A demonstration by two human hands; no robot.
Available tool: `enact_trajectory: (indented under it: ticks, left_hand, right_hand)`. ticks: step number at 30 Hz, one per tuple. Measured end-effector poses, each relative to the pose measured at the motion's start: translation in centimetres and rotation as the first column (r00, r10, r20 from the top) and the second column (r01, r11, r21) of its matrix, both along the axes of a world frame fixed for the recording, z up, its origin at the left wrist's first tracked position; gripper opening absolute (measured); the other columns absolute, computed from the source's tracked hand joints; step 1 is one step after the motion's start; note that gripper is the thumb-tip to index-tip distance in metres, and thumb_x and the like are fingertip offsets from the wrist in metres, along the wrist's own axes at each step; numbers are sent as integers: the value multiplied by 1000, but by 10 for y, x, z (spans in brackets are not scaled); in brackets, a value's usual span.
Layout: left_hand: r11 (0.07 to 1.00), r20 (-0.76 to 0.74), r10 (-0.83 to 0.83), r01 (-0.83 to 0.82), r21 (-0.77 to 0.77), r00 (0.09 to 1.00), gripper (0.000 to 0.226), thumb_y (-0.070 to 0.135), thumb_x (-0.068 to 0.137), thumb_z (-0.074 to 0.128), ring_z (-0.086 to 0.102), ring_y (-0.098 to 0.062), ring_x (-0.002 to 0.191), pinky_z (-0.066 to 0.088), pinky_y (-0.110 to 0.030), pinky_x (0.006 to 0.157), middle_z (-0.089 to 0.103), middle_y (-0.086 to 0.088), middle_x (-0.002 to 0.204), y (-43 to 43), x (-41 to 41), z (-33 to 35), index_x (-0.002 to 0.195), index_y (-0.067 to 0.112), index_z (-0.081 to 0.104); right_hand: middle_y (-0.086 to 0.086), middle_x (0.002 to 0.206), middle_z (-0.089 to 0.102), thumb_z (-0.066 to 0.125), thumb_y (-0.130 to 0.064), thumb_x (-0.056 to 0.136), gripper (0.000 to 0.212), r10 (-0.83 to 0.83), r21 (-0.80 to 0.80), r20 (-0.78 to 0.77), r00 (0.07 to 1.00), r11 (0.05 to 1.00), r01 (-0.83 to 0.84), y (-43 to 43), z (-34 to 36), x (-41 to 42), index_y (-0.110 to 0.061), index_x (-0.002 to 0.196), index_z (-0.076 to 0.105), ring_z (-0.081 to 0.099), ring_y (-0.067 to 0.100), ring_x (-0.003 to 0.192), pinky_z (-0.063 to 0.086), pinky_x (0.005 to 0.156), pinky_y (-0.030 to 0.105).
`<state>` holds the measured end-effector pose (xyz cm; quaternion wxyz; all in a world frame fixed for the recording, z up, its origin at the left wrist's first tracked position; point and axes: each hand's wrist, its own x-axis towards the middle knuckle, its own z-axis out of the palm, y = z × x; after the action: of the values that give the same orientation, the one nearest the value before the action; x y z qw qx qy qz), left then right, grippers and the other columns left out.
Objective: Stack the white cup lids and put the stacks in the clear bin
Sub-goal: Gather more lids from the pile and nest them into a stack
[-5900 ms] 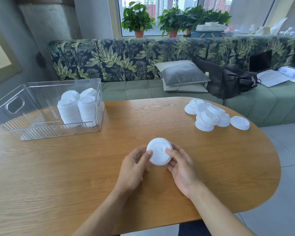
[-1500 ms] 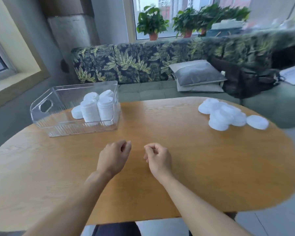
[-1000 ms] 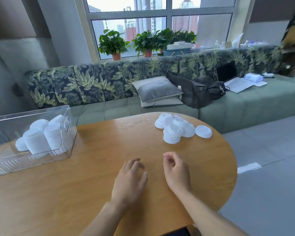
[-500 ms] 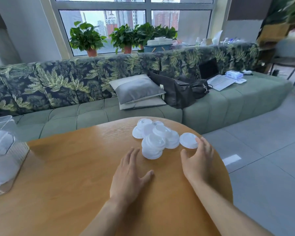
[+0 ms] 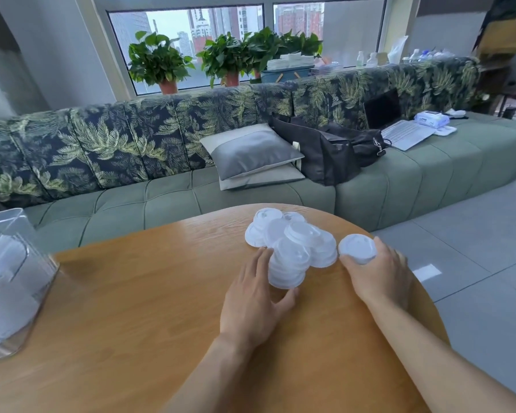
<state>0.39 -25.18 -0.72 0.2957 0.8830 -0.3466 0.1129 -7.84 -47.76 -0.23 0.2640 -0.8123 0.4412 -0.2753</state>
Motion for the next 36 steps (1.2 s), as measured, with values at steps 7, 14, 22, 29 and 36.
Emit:
enact_trajectory:
  ticks: [7,14,22,29,36]
  left_hand:
    - [993,81,55,-46,-109,995,57,48,96,59,55,-20,126,48,-32,102,52,0,144,13,-25,4,143,18,50]
    - [994,-108,5,-18,-112,994,49,55,106,25,60,-12,115,43,-32,97,56,17,134,40,-63,10,140,32,52]
    - [799,-577,-215,-197,-567,788,12,45,98,64,74,-20,79,58,-38,76,79,2,86,75,-89,15,108,38,61]
    - [594,-707,-296,-455,-663,642,13,23,107,57,78,-30,81,59,-25,67,79,-15,87,98,-69,16,118,17,58]
    - [620,-697,-239,-447,-645,676,15,24,108,54,77,-29,79,60,-32,67,78,-10,85,111,-44,6,122,18,56]
  right_hand:
    - [15,140,47,90,-38,72,88,-1,63,239,971,998,-15,20,2,-20,-14,146,50,42,35,130,41,106,45]
    - [-16,127,44,93,-40,70,78,289,47,422,859,940,-339,100,5,-49,-41,131,44,47,-11,113,45,88,27]
    - [-19,121,60,86,-49,76,70,467,-52,325,823,877,-477,186,5,-55,-46,127,37,60,15,111,54,90,44]
    - [-18,138,42,70,-72,73,82,386,6,370,845,909,-417,179,2,-39,-35,141,41,42,11,135,40,112,37]
    - [3,152,41,76,-58,80,84,87,150,345,934,978,-147,153,5,3,-19,146,42,33,21,143,36,114,45]
